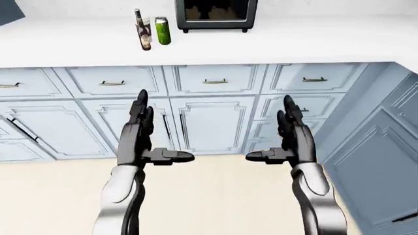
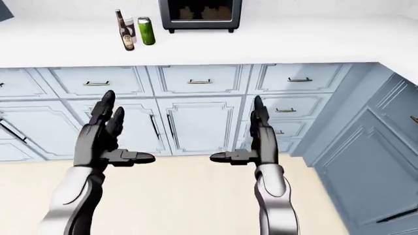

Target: Move the drinks to the dining counter.

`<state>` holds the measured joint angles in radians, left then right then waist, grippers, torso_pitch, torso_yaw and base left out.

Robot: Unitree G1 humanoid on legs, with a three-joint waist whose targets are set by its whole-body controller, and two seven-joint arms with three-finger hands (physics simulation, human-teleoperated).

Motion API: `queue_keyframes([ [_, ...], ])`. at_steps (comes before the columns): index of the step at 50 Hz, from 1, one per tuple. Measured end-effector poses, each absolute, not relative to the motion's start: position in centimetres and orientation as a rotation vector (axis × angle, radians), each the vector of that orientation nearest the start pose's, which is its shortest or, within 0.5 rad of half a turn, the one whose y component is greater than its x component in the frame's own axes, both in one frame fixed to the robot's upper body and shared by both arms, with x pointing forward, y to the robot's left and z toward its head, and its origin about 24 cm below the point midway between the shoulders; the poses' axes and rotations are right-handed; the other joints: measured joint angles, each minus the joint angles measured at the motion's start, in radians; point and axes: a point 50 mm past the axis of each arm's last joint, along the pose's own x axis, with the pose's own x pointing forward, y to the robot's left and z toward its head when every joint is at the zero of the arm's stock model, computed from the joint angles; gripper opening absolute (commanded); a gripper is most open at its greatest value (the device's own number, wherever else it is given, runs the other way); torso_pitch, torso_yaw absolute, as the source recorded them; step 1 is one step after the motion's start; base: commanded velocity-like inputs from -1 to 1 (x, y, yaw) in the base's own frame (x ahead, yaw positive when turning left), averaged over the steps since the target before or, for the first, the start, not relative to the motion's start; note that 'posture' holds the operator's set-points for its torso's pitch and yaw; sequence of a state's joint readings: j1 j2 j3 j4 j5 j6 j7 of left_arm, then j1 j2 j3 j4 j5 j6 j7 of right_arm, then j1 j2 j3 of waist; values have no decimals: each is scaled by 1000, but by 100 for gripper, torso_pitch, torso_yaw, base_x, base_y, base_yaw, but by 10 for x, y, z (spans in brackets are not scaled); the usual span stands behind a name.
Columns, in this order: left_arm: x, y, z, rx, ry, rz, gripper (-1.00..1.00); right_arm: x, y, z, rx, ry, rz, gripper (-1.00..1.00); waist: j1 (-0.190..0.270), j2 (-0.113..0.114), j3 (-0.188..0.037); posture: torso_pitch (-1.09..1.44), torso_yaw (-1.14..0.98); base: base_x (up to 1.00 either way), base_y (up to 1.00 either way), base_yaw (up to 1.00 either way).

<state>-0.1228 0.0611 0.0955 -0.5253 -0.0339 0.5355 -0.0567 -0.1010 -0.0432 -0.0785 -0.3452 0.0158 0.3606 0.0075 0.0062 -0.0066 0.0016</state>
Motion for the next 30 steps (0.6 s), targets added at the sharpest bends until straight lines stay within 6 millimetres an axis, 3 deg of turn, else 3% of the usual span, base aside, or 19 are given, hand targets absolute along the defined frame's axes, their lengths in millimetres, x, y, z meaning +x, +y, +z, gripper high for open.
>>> queue_keyframes([
  [5,253,165,171,9,-145,-29,100,260,-165,139,-20,-153,-33,100,-6,2,-1,0,0,0,19,0],
  [7,256,165,173,-6,-117,-31,100,260,-163,140,-19,-143,-25,100,-13,-17,11,0,0,0,48,0],
  [10,256,164,177,-7,-102,-39,100,261,-161,138,-17,-123,-16,100,-17,-33,4,0,0,0,49,0],
  [14,256,169,189,-4,-132,-24,100,263,-163,139,-16,-126,-13,100,-23,19,23,0,0,0,49,0],
  [17,255,169,194,1,-140,-20,100,263,-167,139,-14,-126,-29,100,-26,83,22,0,0,2,48,0],
  [18,255,170,195,7,-137,-15,100,263,-166,139,-7,-124,-27,100,-19,84,21,0,0,5,48,0],
  [21,256,175,192,8,-107,11,100,263,-160,133,11,-94,6,100,-6,72,31,0,0,5,47,0],
  [30,254,173,193,-2,-119,-5,100,261,-158,145,43,-144,18,100,-20,-26,43,0,0,10,41,0],
])
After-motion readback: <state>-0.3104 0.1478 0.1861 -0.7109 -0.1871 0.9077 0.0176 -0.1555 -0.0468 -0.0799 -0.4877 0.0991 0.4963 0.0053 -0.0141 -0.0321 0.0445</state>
